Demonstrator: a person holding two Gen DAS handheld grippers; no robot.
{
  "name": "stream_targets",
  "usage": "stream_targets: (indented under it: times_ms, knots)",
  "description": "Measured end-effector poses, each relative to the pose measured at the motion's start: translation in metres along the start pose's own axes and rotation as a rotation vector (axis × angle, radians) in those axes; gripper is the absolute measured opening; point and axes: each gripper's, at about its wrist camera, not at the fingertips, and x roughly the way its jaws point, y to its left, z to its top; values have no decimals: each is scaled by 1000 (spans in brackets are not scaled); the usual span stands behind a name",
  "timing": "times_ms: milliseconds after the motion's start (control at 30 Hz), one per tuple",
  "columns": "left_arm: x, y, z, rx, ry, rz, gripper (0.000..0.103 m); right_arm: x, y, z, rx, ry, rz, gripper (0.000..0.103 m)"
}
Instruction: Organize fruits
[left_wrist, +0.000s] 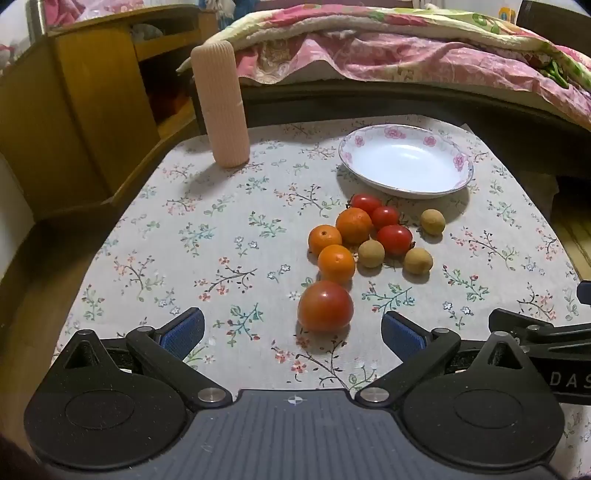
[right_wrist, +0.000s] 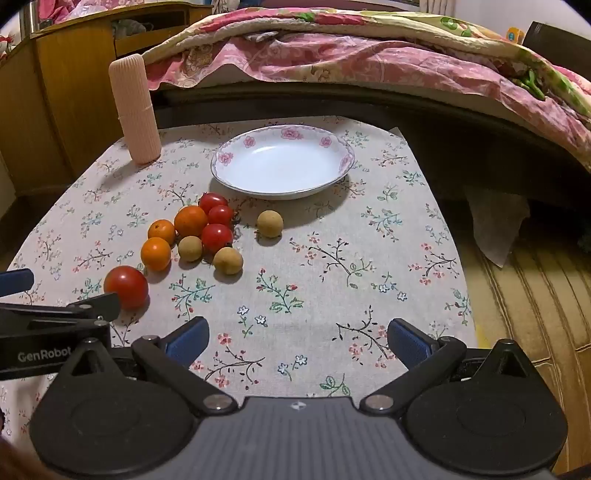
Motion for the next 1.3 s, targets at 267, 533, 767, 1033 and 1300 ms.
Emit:
stream_targets:
  times_ms: [267,533,767,1033,1300]
  knots:
    - [2,5,-1,-20,8,-22,103,-2,-2,0,14,-4,12,103]
    - [3,3,-1,-34,24,-23,103,-1,-2,0,12,-3,12,103]
    - [3,3,-1,-34,26,-22,103,-1,-3,0,10,-1,12,103]
    - [3,2,-1,-33,27,-22,103,-1,-2,1,11,2,12,103]
    - [3,2,-3,-35,31,-20,103,0,-2,0,11,6,12,103]
